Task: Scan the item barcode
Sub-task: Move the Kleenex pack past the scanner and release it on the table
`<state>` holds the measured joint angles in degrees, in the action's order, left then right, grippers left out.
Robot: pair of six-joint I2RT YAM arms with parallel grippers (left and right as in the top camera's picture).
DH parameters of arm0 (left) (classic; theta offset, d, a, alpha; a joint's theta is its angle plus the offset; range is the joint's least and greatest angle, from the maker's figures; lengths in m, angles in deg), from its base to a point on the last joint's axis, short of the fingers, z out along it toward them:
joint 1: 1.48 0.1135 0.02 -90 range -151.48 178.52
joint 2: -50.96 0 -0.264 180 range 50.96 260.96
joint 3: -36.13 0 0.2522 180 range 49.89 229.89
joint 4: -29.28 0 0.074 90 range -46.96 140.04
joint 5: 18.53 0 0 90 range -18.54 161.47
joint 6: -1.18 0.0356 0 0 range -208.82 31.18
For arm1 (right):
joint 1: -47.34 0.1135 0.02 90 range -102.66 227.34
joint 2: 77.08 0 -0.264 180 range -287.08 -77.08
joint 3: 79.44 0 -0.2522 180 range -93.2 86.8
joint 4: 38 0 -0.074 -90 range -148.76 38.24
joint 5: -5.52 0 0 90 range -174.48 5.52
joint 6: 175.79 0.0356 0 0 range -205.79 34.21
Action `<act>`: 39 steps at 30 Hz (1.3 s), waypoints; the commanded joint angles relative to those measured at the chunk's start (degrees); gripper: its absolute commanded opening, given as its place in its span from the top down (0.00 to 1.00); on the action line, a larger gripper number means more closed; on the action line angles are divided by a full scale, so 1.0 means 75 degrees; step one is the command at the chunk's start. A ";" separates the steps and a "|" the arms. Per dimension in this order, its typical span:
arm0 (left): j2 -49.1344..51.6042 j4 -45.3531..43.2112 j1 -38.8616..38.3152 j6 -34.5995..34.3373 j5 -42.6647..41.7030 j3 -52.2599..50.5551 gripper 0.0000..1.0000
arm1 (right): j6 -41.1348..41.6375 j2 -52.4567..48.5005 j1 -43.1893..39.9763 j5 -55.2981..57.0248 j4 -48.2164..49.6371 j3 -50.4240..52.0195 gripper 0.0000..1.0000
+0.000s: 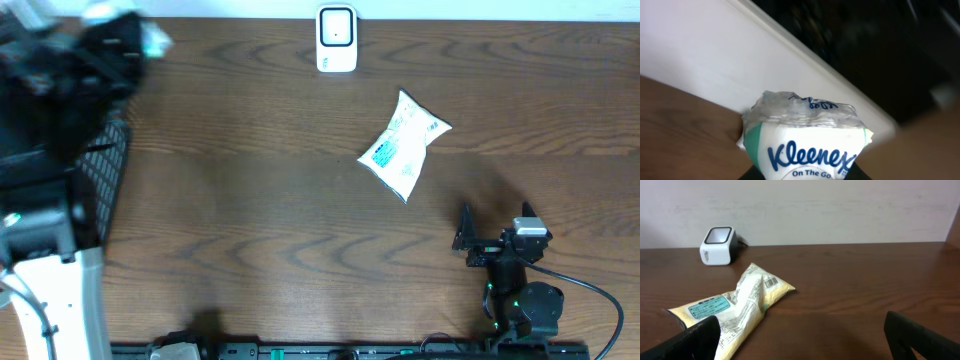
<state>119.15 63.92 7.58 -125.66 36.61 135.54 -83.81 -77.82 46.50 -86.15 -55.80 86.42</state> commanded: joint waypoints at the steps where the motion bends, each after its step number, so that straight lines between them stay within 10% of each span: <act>1: 0.0259 -0.0038 -0.1288 0.1626 -0.0265 0.0076 0.78 | 0.0079 0.0009 -0.0032 0.0020 -0.0038 0.0003 0.01; 7: 0.1335 0.0682 -0.3013 0.2996 0.0539 0.0076 0.78 | 0.0079 0.0009 -0.0032 0.0023 -0.0038 0.0003 0.01; 26: 0.5872 0.0880 -0.5030 0.3045 0.1976 0.0076 0.67 | 0.0076 0.0009 -0.0032 0.0023 -0.0038 0.0003 0.01; 34: 0.6779 0.0650 -0.5534 0.3013 0.1973 0.0076 0.30 | 0.0079 0.0009 -0.0032 0.0023 -0.0038 0.0003 0.01; 39: 0.6805 0.0356 -0.5998 0.2824 0.1938 0.0076 0.28 | 0.0079 0.0009 -0.0032 0.0023 -0.0038 0.0003 0.01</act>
<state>170.34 67.26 -35.45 -103.71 51.04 135.54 -83.81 -77.82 46.50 -86.15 -55.80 86.42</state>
